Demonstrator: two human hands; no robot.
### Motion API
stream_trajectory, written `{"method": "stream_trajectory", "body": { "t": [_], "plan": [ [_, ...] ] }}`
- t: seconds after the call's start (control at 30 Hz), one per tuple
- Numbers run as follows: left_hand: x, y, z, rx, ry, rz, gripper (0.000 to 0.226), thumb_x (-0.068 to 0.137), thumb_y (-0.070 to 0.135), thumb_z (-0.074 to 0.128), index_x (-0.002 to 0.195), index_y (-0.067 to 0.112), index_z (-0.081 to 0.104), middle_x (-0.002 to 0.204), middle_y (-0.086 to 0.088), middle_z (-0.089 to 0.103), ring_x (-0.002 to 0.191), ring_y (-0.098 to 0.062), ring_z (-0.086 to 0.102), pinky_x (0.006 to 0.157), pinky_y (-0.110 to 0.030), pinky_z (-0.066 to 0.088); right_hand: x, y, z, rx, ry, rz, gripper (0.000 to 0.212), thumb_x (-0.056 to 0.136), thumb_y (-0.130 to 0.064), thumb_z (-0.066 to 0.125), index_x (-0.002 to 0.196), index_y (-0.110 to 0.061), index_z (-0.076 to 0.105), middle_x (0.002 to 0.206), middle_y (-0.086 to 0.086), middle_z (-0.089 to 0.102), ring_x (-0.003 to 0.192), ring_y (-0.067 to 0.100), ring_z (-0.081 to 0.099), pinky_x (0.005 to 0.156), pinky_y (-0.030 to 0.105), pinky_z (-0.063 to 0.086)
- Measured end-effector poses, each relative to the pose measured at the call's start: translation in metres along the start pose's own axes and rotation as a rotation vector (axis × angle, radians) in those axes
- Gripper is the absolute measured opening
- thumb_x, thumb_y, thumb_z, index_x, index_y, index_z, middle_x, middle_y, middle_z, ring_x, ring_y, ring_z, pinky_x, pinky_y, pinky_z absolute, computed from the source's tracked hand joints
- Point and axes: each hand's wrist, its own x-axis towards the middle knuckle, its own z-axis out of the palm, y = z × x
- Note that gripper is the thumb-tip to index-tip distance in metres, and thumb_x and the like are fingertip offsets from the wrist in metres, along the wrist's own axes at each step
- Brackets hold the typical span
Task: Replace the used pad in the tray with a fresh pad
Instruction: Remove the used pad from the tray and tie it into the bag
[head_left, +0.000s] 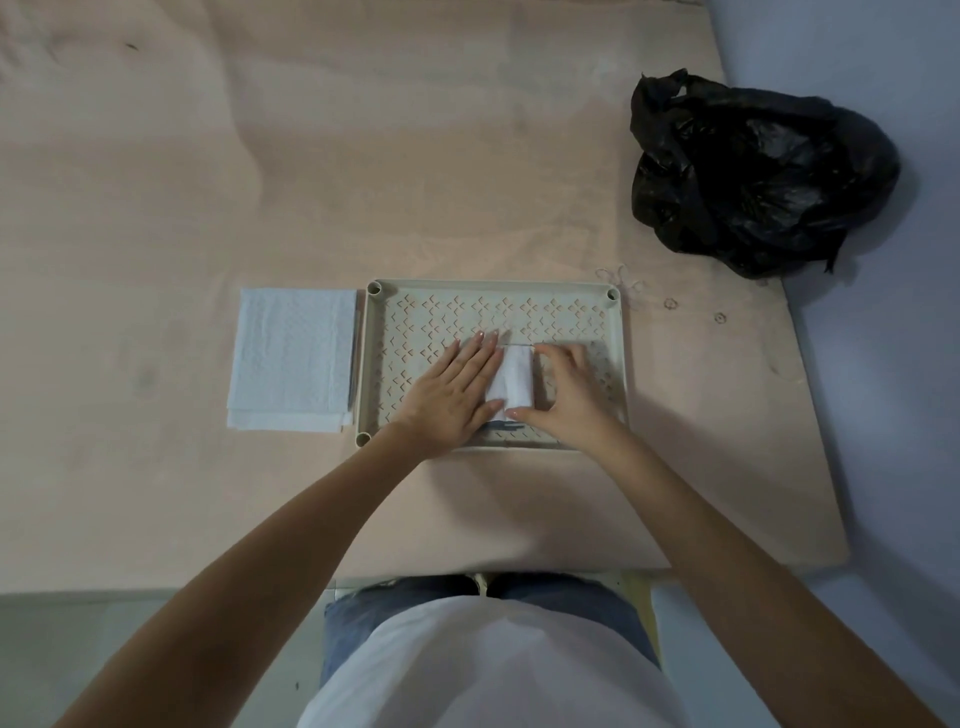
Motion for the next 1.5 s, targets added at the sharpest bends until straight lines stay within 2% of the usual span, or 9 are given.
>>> {"method": "stream_trajectory", "body": {
  "t": [0.07,0.13,0.2,0.3,0.6,0.83,1.17,1.3,1.5],
  "plan": [
    [-0.001,0.0,-0.001,-0.027,0.022,0.011,0.067,0.097,0.047,0.006,0.148,0.005,-0.001,0.158,-0.013,-0.001,0.145,-0.025,-0.008,0.119,-0.036,-0.008,-0.001,-0.003,-0.001,-0.236,0.019,-0.198,0.091,0.079,-0.048,0.068,0.148,-0.016,0.02,0.156,0.005,0.012,0.143,0.021,0.013,0.112,0.03,0.014],
    [-0.002,0.0,-0.002,-0.023,0.026,0.025,0.067,0.095,0.046,0.001,0.147,0.004,-0.002,0.157,-0.014,-0.002,0.143,-0.025,-0.011,0.119,-0.037,-0.007,-0.002,-0.01,0.003,-0.432,-0.032,-0.381,0.082,0.093,-0.054,0.04,0.151,-0.012,0.001,0.159,0.003,-0.012,0.146,0.017,-0.012,0.117,0.03,-0.005],
    [-0.003,0.0,-0.003,-0.018,0.025,0.03,0.069,0.093,0.047,-0.006,0.146,0.003,-0.006,0.157,-0.014,-0.006,0.142,-0.025,-0.015,0.119,-0.037,-0.007,-0.004,-0.011,0.011,-0.614,-0.102,-0.44,0.072,0.097,-0.054,0.012,0.148,-0.007,-0.011,0.155,0.008,-0.019,0.143,0.018,-0.02,0.119,0.034,-0.01],
    [-0.002,0.001,-0.002,-0.024,0.039,0.017,0.071,0.091,0.048,-0.011,0.147,0.003,-0.008,0.156,-0.013,-0.011,0.143,-0.024,-0.017,0.119,-0.036,-0.009,-0.006,-0.006,0.016,-0.692,-0.146,-0.397,0.072,0.092,-0.053,-0.004,0.145,-0.005,-0.015,0.154,0.01,-0.021,0.142,0.019,-0.021,0.119,0.035,-0.011],
    [0.024,-0.019,-0.009,0.006,0.051,-0.021,0.073,0.09,0.051,-0.012,0.146,0.004,-0.011,0.154,-0.011,-0.017,0.142,-0.02,-0.019,0.118,-0.034,-0.012,0.03,-0.004,0.013,-0.745,-0.112,-0.392,0.068,0.092,-0.05,-0.007,0.143,-0.005,-0.018,0.153,0.011,-0.022,0.143,0.021,-0.02,0.119,0.038,-0.008],
    [0.028,-0.022,-0.005,-0.043,0.12,-0.009,0.067,0.098,0.044,0.015,0.148,0.0,0.012,0.156,-0.018,0.009,0.145,-0.026,0.002,0.119,-0.037,-0.001,0.039,0.001,0.018,-0.758,-0.13,-0.389,0.065,0.1,-0.046,0.009,0.142,-0.006,-0.022,0.151,0.01,-0.027,0.143,0.022,-0.02,0.119,0.04,-0.006],
    [0.021,-0.016,-0.009,-0.073,0.133,-0.137,0.072,0.095,0.046,-0.005,0.146,-0.001,0.013,0.156,-0.018,0.013,0.145,-0.028,0.009,0.12,-0.038,0.006,0.04,0.001,0.022,-0.794,-0.124,-0.362,0.065,0.099,-0.047,0.005,0.141,-0.006,-0.023,0.15,0.011,-0.028,0.142,0.023,-0.022,0.119,0.04,-0.008],
    [0.02,-0.01,-0.007,-0.027,0.171,-0.184,0.067,0.097,0.041,0.0,0.145,-0.001,0.023,0.153,-0.017,0.024,0.143,-0.028,0.021,0.118,-0.043,0.015,0.04,0.003,0.023,-0.788,-0.122,-0.358,0.066,0.099,-0.048,0.007,0.142,-0.006,-0.021,0.152,0.01,-0.025,0.143,0.023,-0.021,0.119,0.041,-0.007],
    [0.02,-0.006,-0.002,-0.023,0.149,-0.226,0.064,0.097,0.039,0.011,0.147,0.001,0.02,0.155,-0.015,0.018,0.145,-0.026,0.014,0.119,-0.044,0.011,0.04,0.003,0.023,-0.781,-0.124,-0.35,0.066,0.099,-0.048,0.007,0.142,-0.007,-0.022,0.153,0.009,-0.025,0.143,0.022,-0.021,0.119,0.041,-0.006]
  ]
}}
